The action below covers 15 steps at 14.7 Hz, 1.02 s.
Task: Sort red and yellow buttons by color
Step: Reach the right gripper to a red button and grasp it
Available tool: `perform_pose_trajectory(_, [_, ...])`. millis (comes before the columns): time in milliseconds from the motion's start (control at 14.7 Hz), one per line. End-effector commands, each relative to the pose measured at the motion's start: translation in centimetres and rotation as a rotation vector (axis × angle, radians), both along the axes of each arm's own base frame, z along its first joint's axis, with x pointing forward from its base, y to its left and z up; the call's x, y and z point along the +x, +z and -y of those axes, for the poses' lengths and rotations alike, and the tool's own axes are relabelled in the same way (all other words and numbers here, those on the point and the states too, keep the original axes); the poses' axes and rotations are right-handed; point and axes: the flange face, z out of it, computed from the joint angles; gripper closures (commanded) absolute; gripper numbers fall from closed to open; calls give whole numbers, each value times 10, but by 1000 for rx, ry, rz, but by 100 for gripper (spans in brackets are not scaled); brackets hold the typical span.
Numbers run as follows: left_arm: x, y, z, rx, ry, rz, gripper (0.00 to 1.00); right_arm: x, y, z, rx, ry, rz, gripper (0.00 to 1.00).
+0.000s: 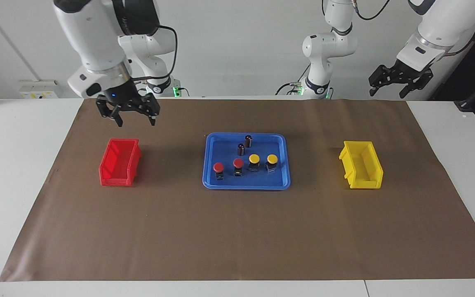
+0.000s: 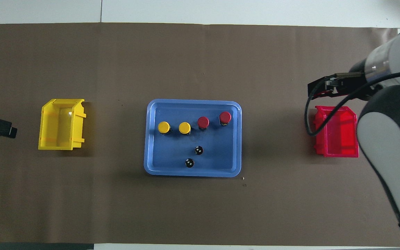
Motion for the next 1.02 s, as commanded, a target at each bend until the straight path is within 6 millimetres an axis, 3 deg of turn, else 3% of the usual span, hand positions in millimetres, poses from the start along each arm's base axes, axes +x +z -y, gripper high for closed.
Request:
perform_pose_trajectory(0, [-6,5,-3,11,4,3,0,42,-44,-79,8,-55,30,0])
perform_pose_trajectory(68, [-6,5,-3,12,4,3,0,39,-63,-100,15,-50,46,0])
perform_pose_trajectory(136, [-6,5,-3,12,4,3,0,34,-89,-109,7,-45,26,0])
perform_pose_trajectory(271, [-6,4,-3,12,4,1,0,34,-123,-127,15,-49,43,0])
perform_pose_trajectory(339, [-6,5,-3,12,4,3,0,27,-146,-144,0,-29,19,0])
perform_pose_trajectory(475, [-6,5,-3,12,4,3,0,7,-182,-159,-27,-20,12,0])
perform_pose_trajectory(950, [-6,5,-3,12,4,3,0,-21,-217,-156,-30,1,31,2])
